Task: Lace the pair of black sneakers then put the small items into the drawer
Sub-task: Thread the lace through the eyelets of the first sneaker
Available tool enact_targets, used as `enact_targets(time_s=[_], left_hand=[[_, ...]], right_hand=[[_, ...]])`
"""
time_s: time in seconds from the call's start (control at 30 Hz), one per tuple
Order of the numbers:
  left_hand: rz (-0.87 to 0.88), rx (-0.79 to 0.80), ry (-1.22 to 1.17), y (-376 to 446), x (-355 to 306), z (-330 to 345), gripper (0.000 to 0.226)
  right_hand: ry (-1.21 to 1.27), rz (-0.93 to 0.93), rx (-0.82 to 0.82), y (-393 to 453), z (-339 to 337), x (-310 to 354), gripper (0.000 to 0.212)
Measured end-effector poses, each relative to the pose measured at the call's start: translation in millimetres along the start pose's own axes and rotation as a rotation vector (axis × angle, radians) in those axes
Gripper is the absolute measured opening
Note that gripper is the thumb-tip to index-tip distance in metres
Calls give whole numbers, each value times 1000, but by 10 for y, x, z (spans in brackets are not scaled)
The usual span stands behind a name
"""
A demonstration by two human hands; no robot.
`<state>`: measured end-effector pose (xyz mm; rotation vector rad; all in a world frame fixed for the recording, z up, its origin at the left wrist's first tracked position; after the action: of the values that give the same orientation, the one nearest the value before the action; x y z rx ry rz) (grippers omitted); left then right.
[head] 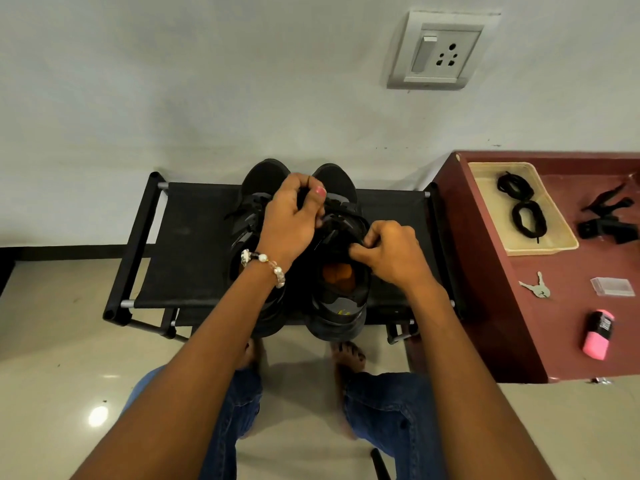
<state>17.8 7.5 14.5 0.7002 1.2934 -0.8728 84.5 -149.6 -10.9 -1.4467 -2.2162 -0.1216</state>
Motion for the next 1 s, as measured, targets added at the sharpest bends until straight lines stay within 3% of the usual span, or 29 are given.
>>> enact_targets(time_s=[0.07,0.13,0.27,0.37,0.47,0.57,0.63,0.7,0.8,0.87,0.93,1.0], left_hand=[[100,13,151,23,29,-14,6],[75,-45,78,30,40,-25,8],[-42,-279,-520,96,-212,-164,17],[-66,-241,-687,138,-469,-343,20],[-240,-92,-415,80,-494,-321,20],[-525,217,-200,-88,-414,-159,21],[-523,387,12,-170,-389,-68,23],[-398,371,167,-155,-386,-23,22],[-166,81,304,-38,-318,-134,21],[-51,-8,488,-5,-259,-201,14],[-96,83,628,-49,-198,-159,8],[-159,187,733,-109,-92,-66,20]], right_hand=[[1,-5,2,1,-4,1,29],[2,-10,14,2,-9,4,30],[47,-23,102,13,-63,14,39],[72,-63,153,12,-151,14,45],[146,-172,60,31,-203,74,40],[81,-303,-39,41,-177,177,28],[-25,-364,-69,52,-141,204,22],[-66,-381,-74,66,-129,204,20],[-77,-361,-74,86,-133,215,24],[-102,-338,-60,107,-143,243,27],[-189,-330,-32,127,-139,275,33],[-277,-329,-32,123,-133,314,36]])
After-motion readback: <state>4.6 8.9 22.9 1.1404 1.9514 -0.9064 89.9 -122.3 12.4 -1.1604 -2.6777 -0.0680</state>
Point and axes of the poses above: each hand's wrist, its own y-axis towards the middle knuckle, its own z-axis out of the palm, x = y × z, the point moved 2 cm from there along y, towards the middle knuckle, and after that the axes turned 15 degrees about -y, right-handed, at the moved point
